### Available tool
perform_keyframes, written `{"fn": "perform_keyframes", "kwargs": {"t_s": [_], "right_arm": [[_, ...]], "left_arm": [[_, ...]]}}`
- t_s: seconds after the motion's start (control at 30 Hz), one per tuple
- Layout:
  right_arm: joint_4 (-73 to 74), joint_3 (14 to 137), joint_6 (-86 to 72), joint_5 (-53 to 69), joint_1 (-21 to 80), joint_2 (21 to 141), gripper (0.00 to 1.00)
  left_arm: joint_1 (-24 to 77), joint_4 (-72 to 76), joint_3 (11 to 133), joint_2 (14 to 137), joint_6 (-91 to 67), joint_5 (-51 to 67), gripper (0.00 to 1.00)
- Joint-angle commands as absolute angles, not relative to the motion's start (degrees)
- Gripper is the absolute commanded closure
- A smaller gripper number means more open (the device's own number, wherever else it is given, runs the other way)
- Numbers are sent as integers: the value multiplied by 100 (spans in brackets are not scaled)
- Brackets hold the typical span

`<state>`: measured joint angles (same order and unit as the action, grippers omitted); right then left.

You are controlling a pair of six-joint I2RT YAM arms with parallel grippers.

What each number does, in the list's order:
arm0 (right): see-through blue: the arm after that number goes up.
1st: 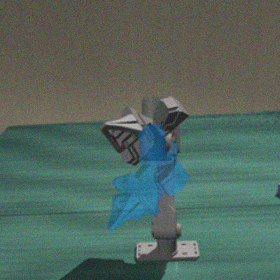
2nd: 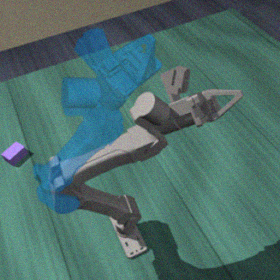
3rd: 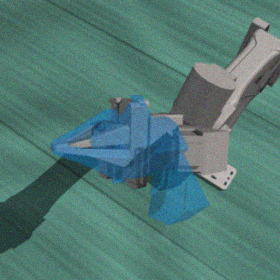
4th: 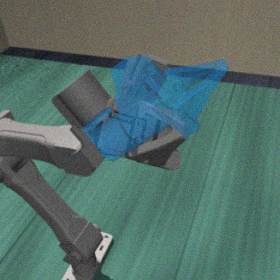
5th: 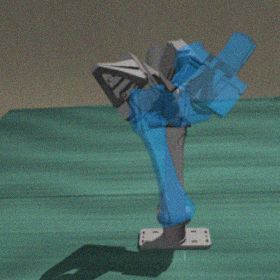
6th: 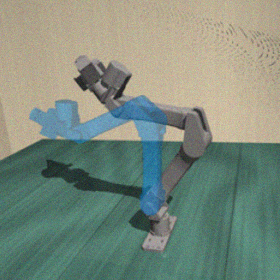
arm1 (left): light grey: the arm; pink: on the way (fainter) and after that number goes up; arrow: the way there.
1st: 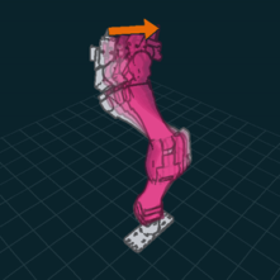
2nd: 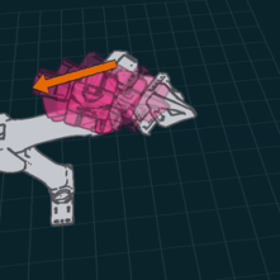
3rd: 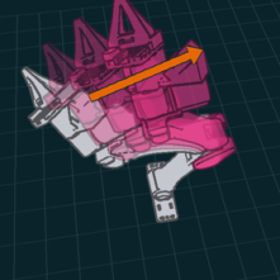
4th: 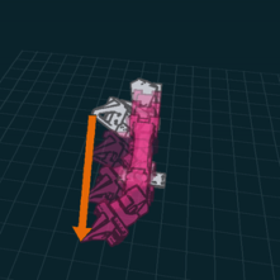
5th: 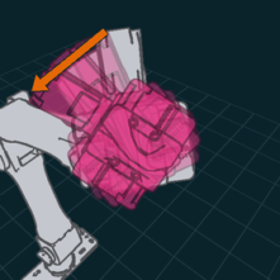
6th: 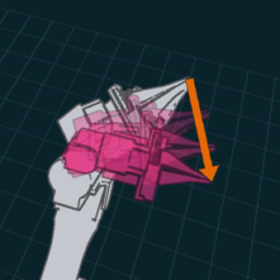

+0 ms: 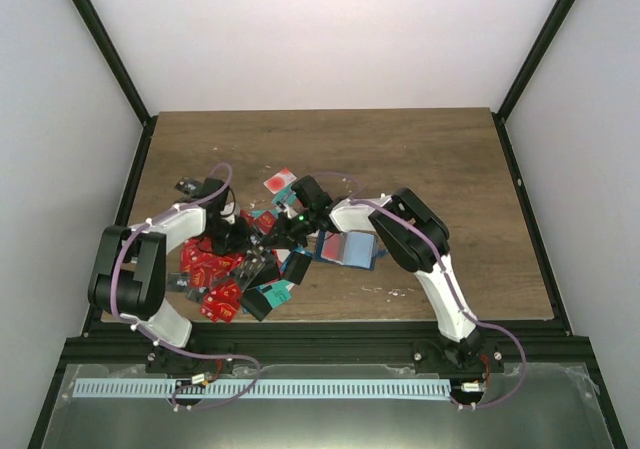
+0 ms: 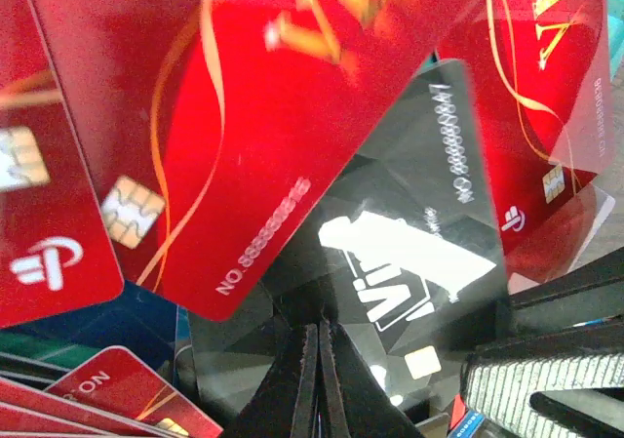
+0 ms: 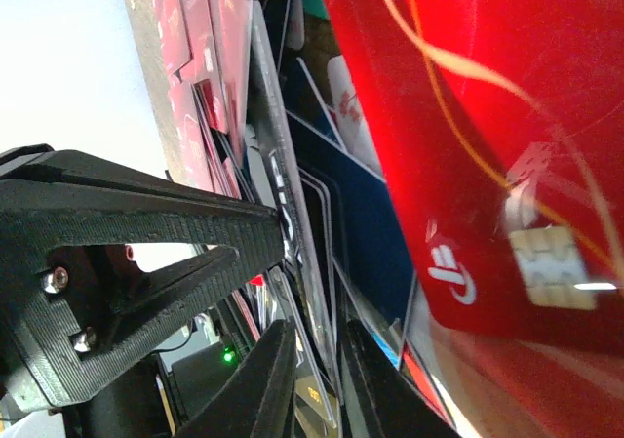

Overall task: Put the credit cards into the card holder
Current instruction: Pick up the credit card from the center of the board, then insert the credit card into the card holder.

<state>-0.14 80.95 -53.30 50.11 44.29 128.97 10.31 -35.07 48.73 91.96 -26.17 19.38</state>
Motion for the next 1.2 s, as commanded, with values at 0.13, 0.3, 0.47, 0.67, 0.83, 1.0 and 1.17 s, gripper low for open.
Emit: {"fn": "perform_keyframes", "kwargs": {"t_s": [0.13, 0.3, 0.47, 0.67, 0.83, 1.0, 1.17], "right_arm": [[-41, 8146, -5327, 5070, 4536, 12916, 97], [516, 8160, -5033, 4827, 4527, 12727, 99], [1084, 8026, -4635, 4606, 4513, 12248, 99], [1455, 7716, -4367, 4472, 4494, 11405, 99], [1757, 7477, -4202, 4207, 4350, 10670, 99], [1836, 7075, -4144, 4161, 3920, 9827, 99], [1516, 6459, -4362, 4410, 3292, 8902, 99]], "left_arm": [[1142, -3521, 4538, 9240, -2795, 2070, 96], [1150, -3732, 4765, 8914, -2849, 1883, 96], [1151, -3966, 4937, 8388, -2949, 1747, 94], [1150, -4257, 5195, 7763, -3119, 1732, 87], [1254, -4244, 5453, 7321, -3282, 1996, 78], [1619, -3726, 5550, 7001, -3579, 2407, 71], [2137, -2922, 5644, 6939, -3917, 2868, 65]]}}
